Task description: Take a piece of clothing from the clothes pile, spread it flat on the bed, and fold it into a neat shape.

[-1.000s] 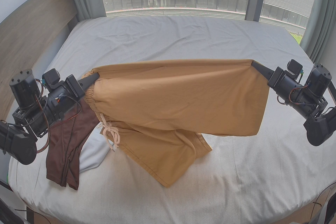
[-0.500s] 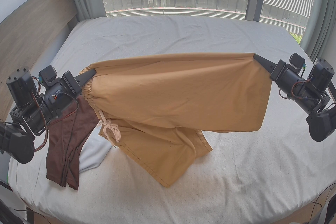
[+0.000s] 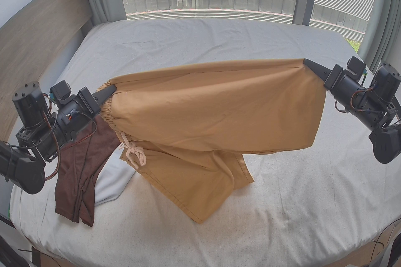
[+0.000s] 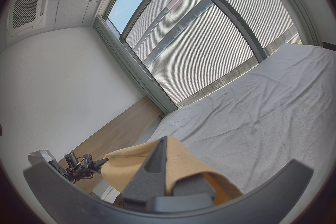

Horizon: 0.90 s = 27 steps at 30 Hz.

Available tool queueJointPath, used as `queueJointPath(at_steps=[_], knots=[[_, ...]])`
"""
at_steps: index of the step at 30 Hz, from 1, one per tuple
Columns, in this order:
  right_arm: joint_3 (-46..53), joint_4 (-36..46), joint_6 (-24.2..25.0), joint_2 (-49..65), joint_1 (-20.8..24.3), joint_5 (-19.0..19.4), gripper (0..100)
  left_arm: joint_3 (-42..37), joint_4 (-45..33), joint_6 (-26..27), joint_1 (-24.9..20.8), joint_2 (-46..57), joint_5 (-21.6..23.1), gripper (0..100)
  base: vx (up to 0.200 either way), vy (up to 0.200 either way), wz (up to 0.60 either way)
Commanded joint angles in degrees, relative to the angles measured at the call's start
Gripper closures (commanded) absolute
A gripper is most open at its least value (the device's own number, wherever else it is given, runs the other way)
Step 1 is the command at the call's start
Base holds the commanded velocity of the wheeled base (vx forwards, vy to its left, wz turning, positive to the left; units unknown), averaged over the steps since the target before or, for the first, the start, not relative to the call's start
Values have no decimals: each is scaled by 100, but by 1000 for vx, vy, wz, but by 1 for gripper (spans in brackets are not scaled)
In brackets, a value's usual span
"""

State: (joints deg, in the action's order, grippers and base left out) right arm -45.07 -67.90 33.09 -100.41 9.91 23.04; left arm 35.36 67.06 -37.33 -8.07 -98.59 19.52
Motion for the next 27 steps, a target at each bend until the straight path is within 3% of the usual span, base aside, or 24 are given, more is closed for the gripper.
queueJointPath(at_steps=[1,14,27], knots=[[-107,181,-65,206,20,8,100,6,9,-3,-2,-20,8,100,0,0,0],[-863,1253,-144,681,151,8,100,14,9,-3,7,-20,8,100,0,0,0],[-529,1174,-162,602,81,34,100,49,158,-3,165,6,-97,100,0,0,0]])
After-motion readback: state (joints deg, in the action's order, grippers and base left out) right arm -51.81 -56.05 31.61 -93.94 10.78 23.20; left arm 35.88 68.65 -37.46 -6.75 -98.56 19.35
